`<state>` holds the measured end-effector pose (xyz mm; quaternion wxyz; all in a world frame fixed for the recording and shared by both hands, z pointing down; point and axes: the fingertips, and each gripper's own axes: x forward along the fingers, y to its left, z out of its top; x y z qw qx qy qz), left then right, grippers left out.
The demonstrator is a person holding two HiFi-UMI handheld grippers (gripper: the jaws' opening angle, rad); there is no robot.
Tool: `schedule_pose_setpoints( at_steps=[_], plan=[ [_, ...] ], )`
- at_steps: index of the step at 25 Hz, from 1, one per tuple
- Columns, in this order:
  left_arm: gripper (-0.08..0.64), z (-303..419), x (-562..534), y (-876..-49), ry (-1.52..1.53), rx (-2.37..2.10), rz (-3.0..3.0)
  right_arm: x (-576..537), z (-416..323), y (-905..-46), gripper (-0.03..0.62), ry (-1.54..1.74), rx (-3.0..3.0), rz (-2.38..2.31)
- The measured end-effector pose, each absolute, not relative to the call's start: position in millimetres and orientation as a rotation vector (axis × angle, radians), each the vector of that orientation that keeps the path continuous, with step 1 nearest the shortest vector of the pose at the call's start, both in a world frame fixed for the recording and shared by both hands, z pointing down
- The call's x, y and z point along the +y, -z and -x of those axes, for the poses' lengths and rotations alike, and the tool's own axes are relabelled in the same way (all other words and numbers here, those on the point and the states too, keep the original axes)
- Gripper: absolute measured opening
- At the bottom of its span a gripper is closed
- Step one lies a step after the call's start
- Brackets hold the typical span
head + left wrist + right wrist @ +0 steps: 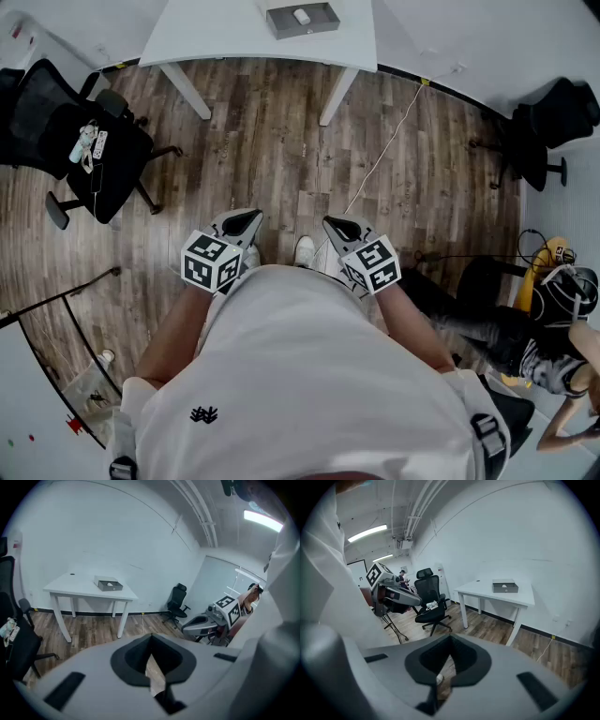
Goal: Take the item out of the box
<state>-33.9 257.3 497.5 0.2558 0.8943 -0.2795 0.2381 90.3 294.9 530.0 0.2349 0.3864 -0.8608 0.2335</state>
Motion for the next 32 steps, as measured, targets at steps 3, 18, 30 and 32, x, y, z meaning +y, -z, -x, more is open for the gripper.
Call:
schedule_pose_setpoints(
  at_steps=[3, 18, 30, 32],
  plan=[
    [0.006, 13, 257, -502, -0.654, -0.76, -2.429, 294, -112, -532, 0.006, -0.639, -2.368, -1.061],
    [0.006, -33, 222, -499, -0.627, -0.828, -2.4, 275, -167, -559, 0.046, -0.702, -2.357, -1.046],
    [0.006, -23, 103, -507, -0.585, -0.694, -2.463, 163, -145, -550, 0.057, -0.724, -2.295, -1.136],
    [0.006, -11, 69, -496, -0.561, -0.704, -2.486, 137, -142, -545, 0.048, -0.73, -2.278, -1.159]
  ],
)
